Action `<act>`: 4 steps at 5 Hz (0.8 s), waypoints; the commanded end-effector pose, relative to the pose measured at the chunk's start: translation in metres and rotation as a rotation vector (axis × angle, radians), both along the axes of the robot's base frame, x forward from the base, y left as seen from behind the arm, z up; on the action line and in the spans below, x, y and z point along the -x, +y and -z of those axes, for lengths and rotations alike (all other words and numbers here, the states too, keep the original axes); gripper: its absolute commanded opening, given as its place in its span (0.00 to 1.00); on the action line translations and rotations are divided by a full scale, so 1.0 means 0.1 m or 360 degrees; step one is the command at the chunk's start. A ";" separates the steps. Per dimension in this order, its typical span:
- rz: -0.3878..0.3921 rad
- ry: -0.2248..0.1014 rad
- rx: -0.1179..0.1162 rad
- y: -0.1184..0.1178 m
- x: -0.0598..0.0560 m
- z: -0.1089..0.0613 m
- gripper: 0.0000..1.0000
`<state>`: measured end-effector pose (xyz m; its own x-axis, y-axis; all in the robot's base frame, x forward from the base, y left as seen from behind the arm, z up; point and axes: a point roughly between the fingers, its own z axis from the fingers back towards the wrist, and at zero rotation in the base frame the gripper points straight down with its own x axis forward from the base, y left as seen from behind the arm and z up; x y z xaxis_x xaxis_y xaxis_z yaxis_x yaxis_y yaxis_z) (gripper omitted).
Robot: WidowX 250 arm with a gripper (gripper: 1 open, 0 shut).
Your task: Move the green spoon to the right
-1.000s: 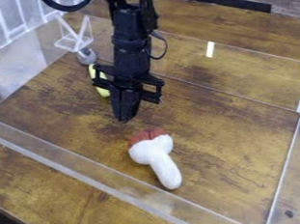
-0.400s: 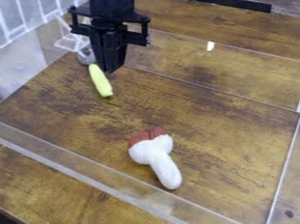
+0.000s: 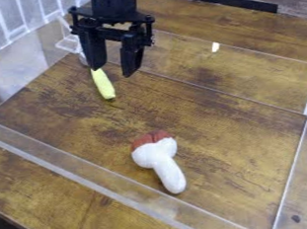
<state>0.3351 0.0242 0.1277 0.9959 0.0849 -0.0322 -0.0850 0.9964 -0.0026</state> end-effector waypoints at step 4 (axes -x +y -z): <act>-0.0859 -0.0125 -0.0038 0.26 -0.06 0.12 1.00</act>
<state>0.3407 0.0451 0.1062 0.8214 0.5699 0.0224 -0.5701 0.8215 0.0063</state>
